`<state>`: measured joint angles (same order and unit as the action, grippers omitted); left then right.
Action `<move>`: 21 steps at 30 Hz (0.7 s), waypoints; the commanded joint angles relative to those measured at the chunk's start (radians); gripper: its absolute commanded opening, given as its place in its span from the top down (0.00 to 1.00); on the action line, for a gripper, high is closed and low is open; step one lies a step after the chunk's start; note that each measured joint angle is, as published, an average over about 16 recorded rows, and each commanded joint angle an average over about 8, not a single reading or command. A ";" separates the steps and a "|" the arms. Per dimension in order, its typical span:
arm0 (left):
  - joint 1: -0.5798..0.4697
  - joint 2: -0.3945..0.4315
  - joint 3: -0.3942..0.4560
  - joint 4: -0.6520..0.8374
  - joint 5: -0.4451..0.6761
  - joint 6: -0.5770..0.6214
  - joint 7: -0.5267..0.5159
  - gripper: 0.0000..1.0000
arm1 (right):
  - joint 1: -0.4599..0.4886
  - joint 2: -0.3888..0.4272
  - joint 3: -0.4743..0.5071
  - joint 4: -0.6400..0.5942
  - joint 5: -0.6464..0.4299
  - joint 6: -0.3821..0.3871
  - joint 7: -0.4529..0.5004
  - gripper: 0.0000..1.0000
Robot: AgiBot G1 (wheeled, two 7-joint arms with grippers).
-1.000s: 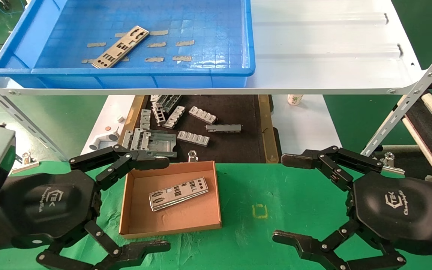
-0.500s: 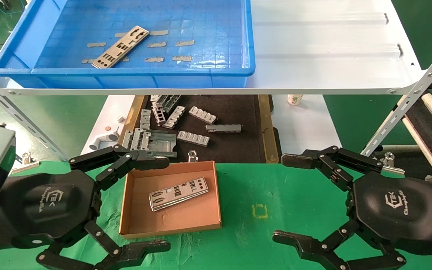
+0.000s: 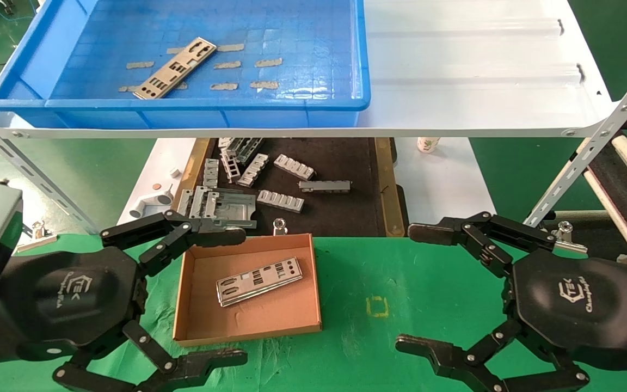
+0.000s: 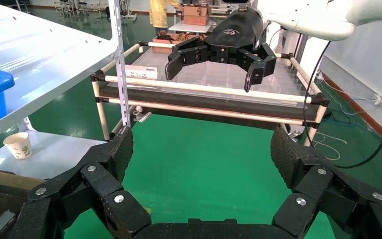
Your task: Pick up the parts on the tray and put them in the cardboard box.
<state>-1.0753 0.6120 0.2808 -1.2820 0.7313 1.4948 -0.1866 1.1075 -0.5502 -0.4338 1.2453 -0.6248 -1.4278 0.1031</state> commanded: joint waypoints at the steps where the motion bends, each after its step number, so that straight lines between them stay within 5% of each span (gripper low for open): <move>1: 0.000 0.000 0.000 0.000 0.000 0.000 0.000 0.00 | 0.000 0.000 0.000 0.000 0.000 0.000 0.000 0.00; 21: 0.000 0.000 0.000 0.000 0.000 0.000 0.000 0.00 | 0.000 0.000 0.000 0.000 0.000 0.000 0.000 0.00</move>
<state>-1.0754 0.6120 0.2808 -1.2820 0.7314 1.4948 -0.1866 1.1075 -0.5502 -0.4338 1.2453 -0.6248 -1.4278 0.1031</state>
